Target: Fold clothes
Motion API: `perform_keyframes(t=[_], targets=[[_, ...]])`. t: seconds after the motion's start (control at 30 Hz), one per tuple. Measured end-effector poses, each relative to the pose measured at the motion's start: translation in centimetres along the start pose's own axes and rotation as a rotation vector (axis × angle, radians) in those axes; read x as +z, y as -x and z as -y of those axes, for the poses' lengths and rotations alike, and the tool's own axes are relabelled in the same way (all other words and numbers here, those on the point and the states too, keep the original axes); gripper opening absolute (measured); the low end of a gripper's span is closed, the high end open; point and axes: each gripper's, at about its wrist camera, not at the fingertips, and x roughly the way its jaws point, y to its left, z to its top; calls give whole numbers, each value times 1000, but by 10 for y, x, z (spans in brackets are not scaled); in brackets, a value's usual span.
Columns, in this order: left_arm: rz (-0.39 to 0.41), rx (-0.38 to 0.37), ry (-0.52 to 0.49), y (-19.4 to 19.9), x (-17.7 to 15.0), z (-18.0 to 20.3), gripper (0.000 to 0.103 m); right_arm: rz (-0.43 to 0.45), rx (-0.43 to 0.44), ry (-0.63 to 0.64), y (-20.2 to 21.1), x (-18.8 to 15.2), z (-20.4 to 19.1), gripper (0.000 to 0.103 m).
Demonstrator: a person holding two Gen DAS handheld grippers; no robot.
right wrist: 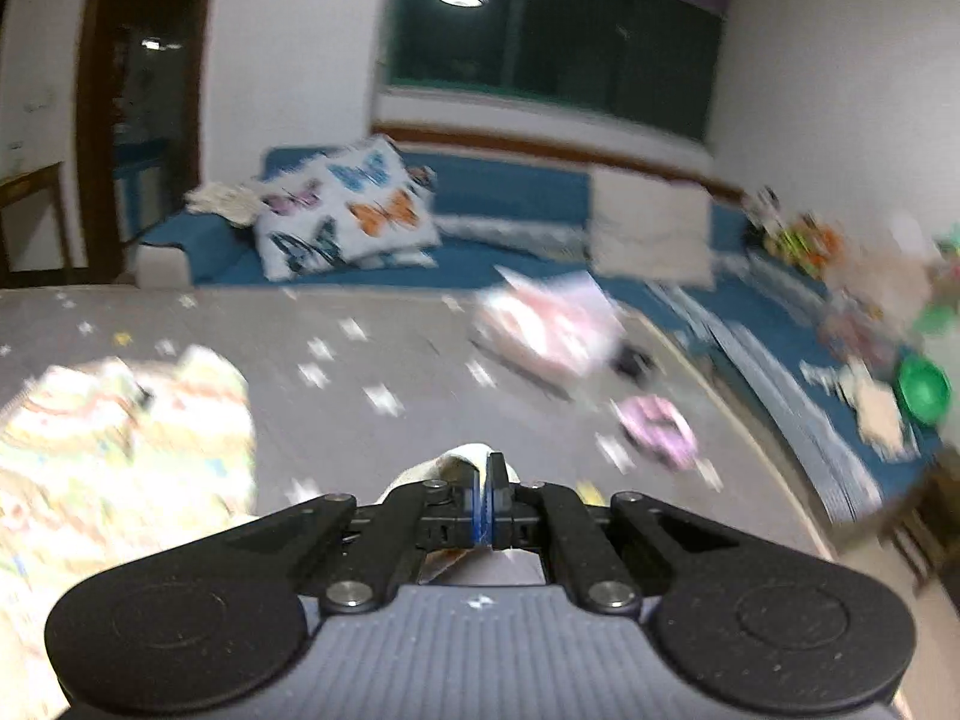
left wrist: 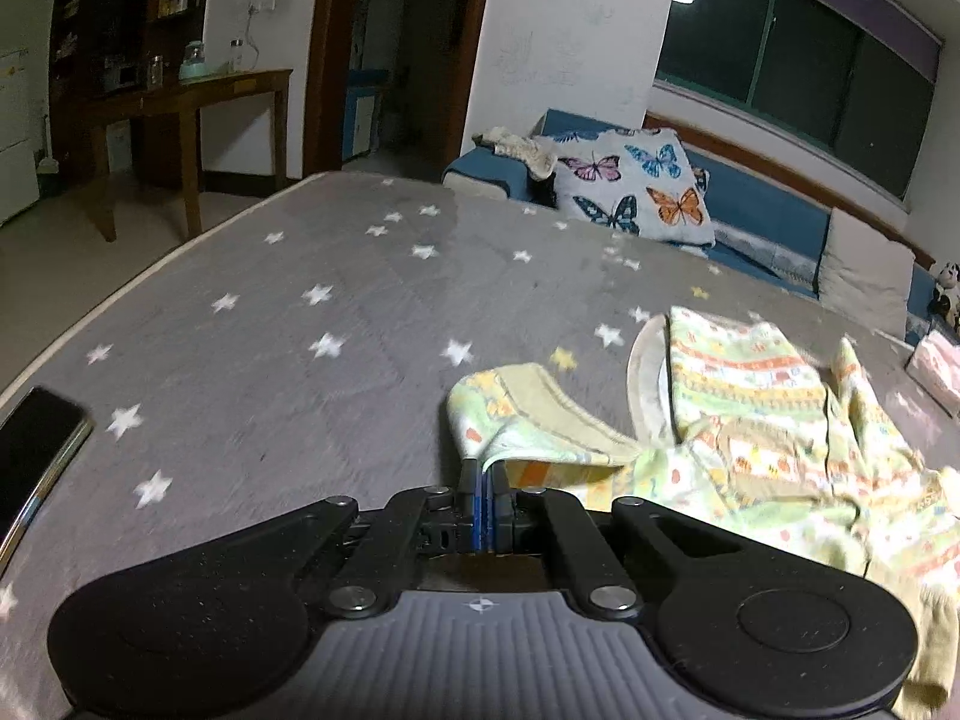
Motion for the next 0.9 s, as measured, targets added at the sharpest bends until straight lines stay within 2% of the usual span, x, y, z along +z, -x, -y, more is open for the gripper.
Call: perform_keyframes(t=[0.2, 0.23, 0.3, 0.37, 0.47, 0.6, 0.73, 0.77, 0.87, 0.9], targets=[[-36, 30, -24, 8, -15, -5, 1, -148, -14, -82, 4, -68, 33, 4], [-41, 31, -24, 9, -16, -6, 1, -167, -14, -92, 4, -75, 35, 7], [-39, 48, -31, 13, -17, -8, 1, -195, -18, -107, 7, -87, 40, 21], [-44, 56, -26, 16, -18, -11, 1, -190, -33, -113, 15, -94, 45, 38], [-68, 53, -8, 17, -22, -14, 1, -179, -28, -170, 22, -96, 54, 41], [-100, 63, -22, 13, -27, -13, 5, -158, -40, -96, 19, -94, 42, 54], [-95, 73, -53, 14, -29, -9, 6, -137, -52, -22, 15, -91, 30, 60], [-93, 74, -60, 14, -29, -9, 10, -132, -55, -3, 14, -91, 27, 62], [-78, 71, -103, 14, -28, -1, 32, -117, -65, 52, 11, -89, 18, 63], [-71, 68, -120, 14, -28, 2, 35, -109, -74, 49, 11, -87, 19, 63]])
